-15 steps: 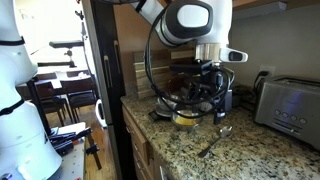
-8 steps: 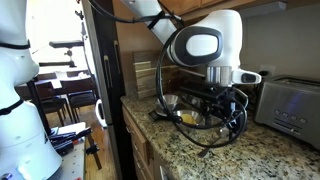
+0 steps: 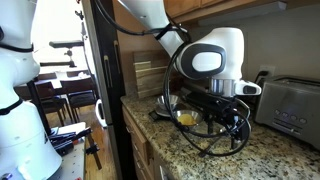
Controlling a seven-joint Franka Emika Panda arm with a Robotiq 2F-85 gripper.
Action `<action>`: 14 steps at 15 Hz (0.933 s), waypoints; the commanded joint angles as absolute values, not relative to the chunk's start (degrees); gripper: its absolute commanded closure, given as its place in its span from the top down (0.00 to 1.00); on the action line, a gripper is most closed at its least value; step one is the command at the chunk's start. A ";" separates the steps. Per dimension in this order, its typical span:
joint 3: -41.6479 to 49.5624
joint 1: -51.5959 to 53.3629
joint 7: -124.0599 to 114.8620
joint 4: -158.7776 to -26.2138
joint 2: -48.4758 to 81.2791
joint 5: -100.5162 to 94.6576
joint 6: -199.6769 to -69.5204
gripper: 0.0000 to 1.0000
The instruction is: Scoop some contents from the bowl to the left and put them in the bowl to the right.
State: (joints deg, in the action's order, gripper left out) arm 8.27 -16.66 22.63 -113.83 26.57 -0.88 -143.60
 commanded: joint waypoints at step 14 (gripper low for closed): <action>2.52 -19.64 30.78 -110.17 31.29 0.51 -143.72 0.54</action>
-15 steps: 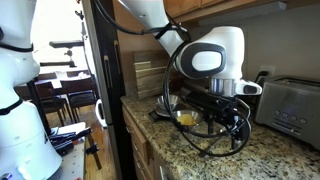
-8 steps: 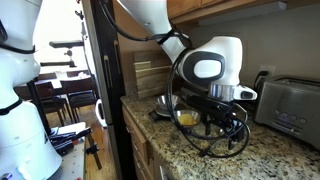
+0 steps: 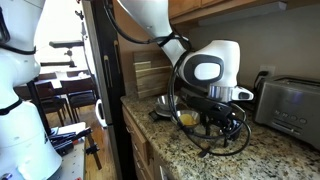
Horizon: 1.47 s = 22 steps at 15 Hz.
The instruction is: Scoop some contents from the bowl to the left and put them in the bowl to the right.
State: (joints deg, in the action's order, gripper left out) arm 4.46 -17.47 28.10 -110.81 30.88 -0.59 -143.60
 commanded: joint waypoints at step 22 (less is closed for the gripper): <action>1.94 -24.00 41.01 -109.80 28.16 4.63 -139.03 0.06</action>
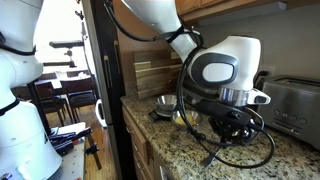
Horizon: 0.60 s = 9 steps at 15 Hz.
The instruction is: Scoop some contents from the bowl to the left and put them in the bowl to the right.
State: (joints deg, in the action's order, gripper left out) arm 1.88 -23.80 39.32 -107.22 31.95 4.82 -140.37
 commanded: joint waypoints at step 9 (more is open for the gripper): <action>3.90 -19.40 41.19 -112.54 20.69 -2.35 -133.27 0.06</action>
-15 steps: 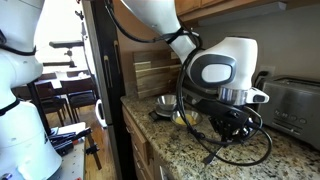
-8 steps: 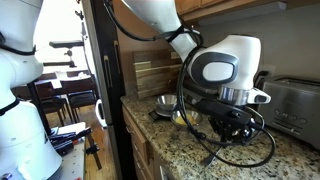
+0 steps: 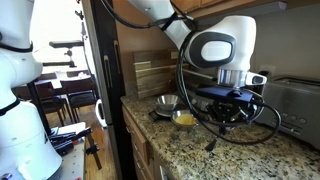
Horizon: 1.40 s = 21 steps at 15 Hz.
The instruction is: Scoop some contents from the bowl to the left and put them in the bowl to the right.
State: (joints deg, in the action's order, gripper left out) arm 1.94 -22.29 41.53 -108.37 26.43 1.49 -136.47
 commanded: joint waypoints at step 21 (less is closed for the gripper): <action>2.29 -6.22 35.19 -113.51 14.90 -18.25 -106.20 0.05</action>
State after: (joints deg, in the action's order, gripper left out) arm 2.59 -6.72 36.90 -112.74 15.71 -18.11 -105.19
